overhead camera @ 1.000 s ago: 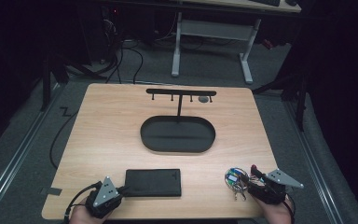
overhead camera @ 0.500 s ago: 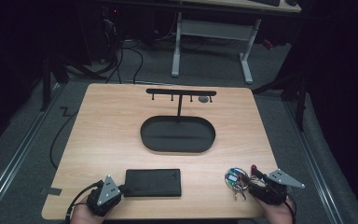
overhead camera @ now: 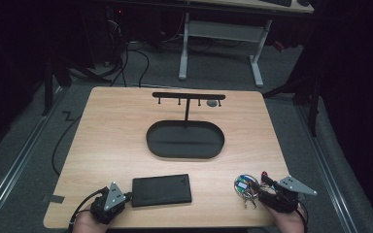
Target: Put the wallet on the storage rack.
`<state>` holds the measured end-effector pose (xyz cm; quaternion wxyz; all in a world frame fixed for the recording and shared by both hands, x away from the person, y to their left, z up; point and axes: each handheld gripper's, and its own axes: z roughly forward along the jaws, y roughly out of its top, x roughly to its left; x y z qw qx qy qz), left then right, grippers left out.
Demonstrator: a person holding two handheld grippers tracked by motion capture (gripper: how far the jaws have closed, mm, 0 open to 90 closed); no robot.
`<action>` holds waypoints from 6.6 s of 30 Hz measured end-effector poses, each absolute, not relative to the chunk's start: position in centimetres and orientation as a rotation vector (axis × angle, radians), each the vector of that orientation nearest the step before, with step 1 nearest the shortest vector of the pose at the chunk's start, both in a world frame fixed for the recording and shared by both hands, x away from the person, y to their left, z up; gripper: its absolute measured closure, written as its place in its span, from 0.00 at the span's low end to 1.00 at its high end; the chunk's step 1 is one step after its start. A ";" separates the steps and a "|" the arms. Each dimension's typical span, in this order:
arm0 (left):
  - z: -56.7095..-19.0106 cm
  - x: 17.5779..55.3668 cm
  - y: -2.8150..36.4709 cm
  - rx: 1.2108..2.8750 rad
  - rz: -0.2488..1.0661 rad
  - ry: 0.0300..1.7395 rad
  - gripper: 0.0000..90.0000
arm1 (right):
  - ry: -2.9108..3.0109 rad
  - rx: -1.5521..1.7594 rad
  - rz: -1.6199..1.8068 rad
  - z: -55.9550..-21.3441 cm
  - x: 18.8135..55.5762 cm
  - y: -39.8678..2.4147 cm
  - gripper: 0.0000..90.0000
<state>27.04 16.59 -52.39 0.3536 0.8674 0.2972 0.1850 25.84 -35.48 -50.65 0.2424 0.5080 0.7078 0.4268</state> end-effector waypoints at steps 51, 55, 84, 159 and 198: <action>-52.6 24.9 5.3 2.349 0.613 0.329 0.46 | 1.912 1.438 1.174 -50.9 25.7 -35.8 0.51; -53.0 24.7 5.6 2.306 0.632 0.340 0.48 | 1.906 1.443 1.178 -50.9 25.7 -35.7 0.51; -50.3 25.6 8.9 2.138 0.596 0.497 0.88 | 1.882 1.441 1.219 -50.6 25.7 -36.4 0.51; -49.0 27.4 18.7 1.720 0.301 0.868 0.89 | 1.948 1.380 1.271 -50.5 28.3 -34.5 0.51; -49.3 28.2 16.1 1.992 0.507 0.834 0.60 | 1.954 1.412 1.248 -50.8 27.4 -35.2 0.51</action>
